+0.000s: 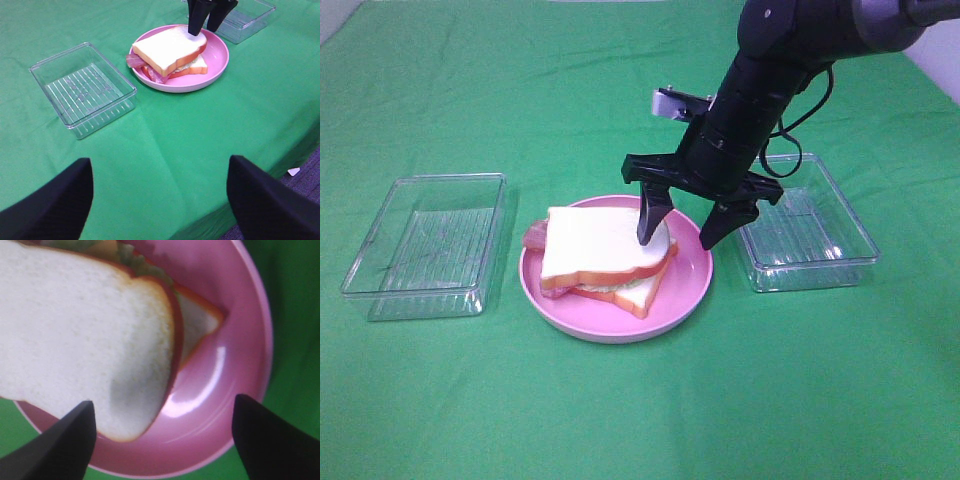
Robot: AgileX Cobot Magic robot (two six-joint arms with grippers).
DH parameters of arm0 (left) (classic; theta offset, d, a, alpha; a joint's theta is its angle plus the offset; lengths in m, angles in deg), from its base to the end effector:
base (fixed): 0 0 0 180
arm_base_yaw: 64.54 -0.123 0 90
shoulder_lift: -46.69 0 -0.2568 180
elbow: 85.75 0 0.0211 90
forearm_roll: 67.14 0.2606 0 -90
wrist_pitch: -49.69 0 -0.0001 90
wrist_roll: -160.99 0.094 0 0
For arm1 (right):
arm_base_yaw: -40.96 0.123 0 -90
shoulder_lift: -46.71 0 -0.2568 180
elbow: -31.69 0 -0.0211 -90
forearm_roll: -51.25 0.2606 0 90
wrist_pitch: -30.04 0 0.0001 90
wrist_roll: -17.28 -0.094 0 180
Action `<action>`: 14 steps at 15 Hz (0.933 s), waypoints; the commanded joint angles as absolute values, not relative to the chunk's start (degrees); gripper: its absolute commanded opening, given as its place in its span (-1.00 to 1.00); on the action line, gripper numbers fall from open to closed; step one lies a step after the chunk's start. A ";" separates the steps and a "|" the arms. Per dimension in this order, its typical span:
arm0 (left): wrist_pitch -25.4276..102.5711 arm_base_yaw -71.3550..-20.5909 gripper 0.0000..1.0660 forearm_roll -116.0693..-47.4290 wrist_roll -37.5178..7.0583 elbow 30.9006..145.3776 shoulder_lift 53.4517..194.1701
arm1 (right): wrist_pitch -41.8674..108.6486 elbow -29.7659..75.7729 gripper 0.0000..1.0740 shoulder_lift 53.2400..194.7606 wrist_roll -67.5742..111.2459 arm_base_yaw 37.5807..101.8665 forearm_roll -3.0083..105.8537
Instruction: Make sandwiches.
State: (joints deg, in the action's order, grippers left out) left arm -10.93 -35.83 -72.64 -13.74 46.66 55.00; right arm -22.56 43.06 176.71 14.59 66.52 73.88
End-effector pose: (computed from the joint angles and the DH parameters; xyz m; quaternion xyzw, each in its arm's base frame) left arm 0.0258 -0.0231 0.2819 0.2501 0.8118 -0.1537 0.5048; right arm 0.3673 0.2075 0.1255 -0.0891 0.9795 0.1778 0.0326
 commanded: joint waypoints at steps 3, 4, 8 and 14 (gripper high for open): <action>-10.30 -35.66 0.34 -73.10 -13.97 46.60 53.97 | -25.54 42.83 0.33 170.87 10.63 66.40 63.28; -10.30 -35.66 0.34 -73.10 -13.97 46.60 53.97 | -26.63 42.83 0.33 169.09 9.78 66.40 60.59; -10.30 -35.66 0.34 -73.10 -13.97 46.60 53.97 | -33.85 42.77 0.33 159.92 7.71 66.40 51.77; -10.30 -35.66 0.34 -73.10 -13.97 46.60 53.97 | -36.08 33.72 0.33 143.82 9.14 66.46 50.45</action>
